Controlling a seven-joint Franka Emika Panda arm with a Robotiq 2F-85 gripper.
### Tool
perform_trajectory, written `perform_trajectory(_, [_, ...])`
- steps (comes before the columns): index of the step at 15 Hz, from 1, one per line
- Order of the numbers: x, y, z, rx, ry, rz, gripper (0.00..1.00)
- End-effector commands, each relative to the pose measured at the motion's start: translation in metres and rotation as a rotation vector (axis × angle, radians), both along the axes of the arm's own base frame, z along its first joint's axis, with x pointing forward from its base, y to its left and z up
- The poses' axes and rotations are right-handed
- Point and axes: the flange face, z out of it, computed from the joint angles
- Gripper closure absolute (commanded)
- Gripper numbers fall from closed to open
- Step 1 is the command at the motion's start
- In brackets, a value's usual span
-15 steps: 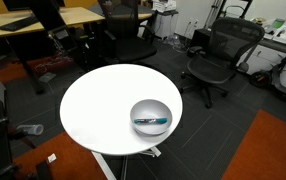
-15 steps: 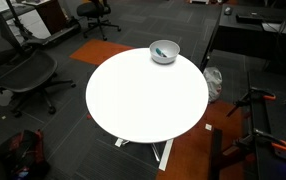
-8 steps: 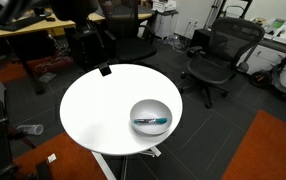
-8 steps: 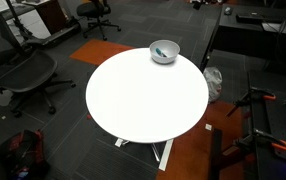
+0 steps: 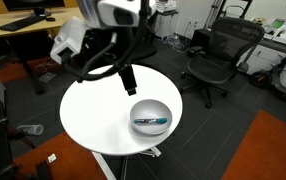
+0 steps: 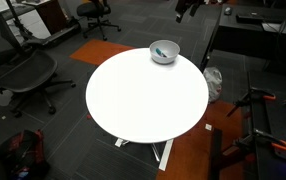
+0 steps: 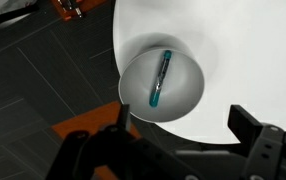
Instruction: Remove the marker from the bowl and place it on the table
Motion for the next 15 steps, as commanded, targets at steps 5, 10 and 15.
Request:
perform_trajectory(5, [0.047, -0.024, -0.055, 0.038, 0.006, -0.098, 0.0])
perform_trajectory(10, [0.067, -0.033, -0.086, 0.033, 0.027, -0.116, 0.0])
perform_trajectory(15, [0.086, -0.037, -0.108, 0.025, 0.041, -0.109, 0.0])
